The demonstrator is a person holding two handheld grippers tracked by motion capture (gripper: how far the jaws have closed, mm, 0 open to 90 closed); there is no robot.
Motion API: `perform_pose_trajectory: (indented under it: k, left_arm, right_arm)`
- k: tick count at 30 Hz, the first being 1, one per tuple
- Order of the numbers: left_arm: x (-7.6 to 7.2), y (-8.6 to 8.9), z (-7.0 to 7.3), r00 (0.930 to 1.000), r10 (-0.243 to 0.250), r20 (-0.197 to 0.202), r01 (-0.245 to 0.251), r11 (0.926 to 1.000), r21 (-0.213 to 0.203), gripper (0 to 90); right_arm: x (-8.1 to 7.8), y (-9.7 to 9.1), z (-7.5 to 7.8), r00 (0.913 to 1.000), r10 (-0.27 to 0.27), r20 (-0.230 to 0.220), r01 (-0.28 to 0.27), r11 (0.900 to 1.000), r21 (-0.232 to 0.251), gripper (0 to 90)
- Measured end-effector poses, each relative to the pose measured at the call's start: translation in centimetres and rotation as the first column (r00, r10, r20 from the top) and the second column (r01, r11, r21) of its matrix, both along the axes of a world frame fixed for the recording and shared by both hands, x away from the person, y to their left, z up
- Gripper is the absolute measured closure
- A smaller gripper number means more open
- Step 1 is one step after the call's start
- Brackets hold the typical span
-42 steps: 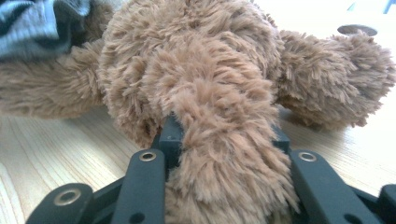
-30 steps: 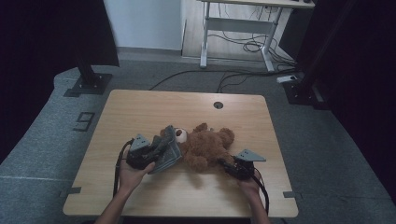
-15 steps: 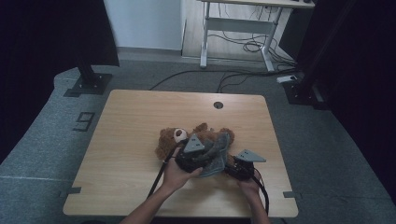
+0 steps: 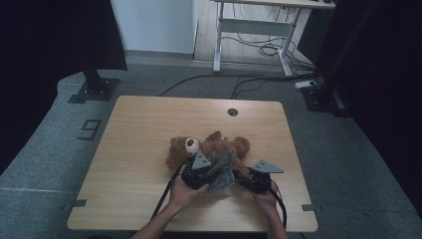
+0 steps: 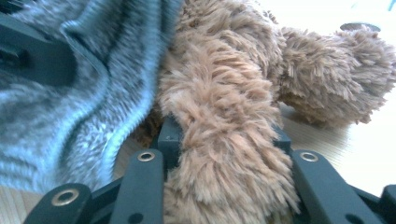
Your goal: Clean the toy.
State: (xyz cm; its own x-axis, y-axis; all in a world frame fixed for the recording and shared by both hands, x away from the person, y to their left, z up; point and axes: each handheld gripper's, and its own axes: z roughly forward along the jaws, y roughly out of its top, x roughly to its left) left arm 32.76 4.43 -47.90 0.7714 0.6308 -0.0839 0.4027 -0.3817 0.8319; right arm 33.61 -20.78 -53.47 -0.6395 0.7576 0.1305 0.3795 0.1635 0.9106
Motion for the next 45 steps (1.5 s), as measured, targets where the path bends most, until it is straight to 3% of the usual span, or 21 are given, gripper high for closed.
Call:
perform_pose_trajectory:
  k: [6,14,19,25,30,34,37,42,45]
  left_arm:
    - [-0.1,2.5,0.1,0.9988,0.046,0.015,-0.046,0.9989,-0.001,75.3]
    - [0.0,7.7,0.4,0.9921,0.126,-0.002,-0.126,0.9906,-0.054,74.9]
    - [0.2,10.7,0.7,0.9823,0.187,0.002,-0.187,0.9811,-0.049,74.7]
    - [1.1,13.6,-0.6,0.9697,0.238,-0.056,-0.240,0.9699,-0.040,73.9]
    - [1.9,14.8,-1.4,0.9563,0.282,-0.076,-0.285,0.9585,-0.018,74.0]
    - [2.3,15.4,-1.6,0.9506,0.298,-0.086,-0.300,0.9538,-0.012,74.3]
    - [2.1,15.3,-0.8,0.9529,0.296,-0.066,-0.298,0.9540,-0.030,74.5]
    - [2.1,14.4,1.8,0.9592,0.283,-0.003,-0.282,0.9559,-0.082,74.6]
    - [2.7,13.4,3.4,0.9650,0.262,0.017,-0.259,0.9606,-0.102,74.6]
  right_arm:
    - [-0.1,-0.1,0.0,1.0000,0.008,-0.001,-0.008,1.0000,-0.004,62.1]
    - [-0.1,-0.2,-0.1,0.9998,0.021,0.002,-0.021,0.9997,-0.009,61.9]
    - [-0.1,-0.2,-0.2,0.9998,0.022,-0.003,-0.022,0.9997,-0.008,61.8]
    - [-0.2,-0.2,-0.2,0.9996,0.027,-0.003,-0.027,0.9996,-0.009,61.8]
    - [-0.2,-0.2,-0.2,0.9996,0.029,-0.005,-0.029,0.9995,-0.012,61.7]
    - [-0.3,-0.3,-0.4,0.9995,0.031,0.006,-0.031,0.9995,-0.010,61.7]
    - [-0.2,-0.3,-0.4,0.9995,0.030,0.008,-0.029,0.9995,-0.011,61.7]
    - [-0.2,-0.4,-0.4,0.9995,0.030,0.008,-0.030,0.9995,-0.012,61.7]
    - [-0.2,-0.4,-0.4,0.9995,0.031,0.010,-0.031,0.9994,-0.013,61.7]
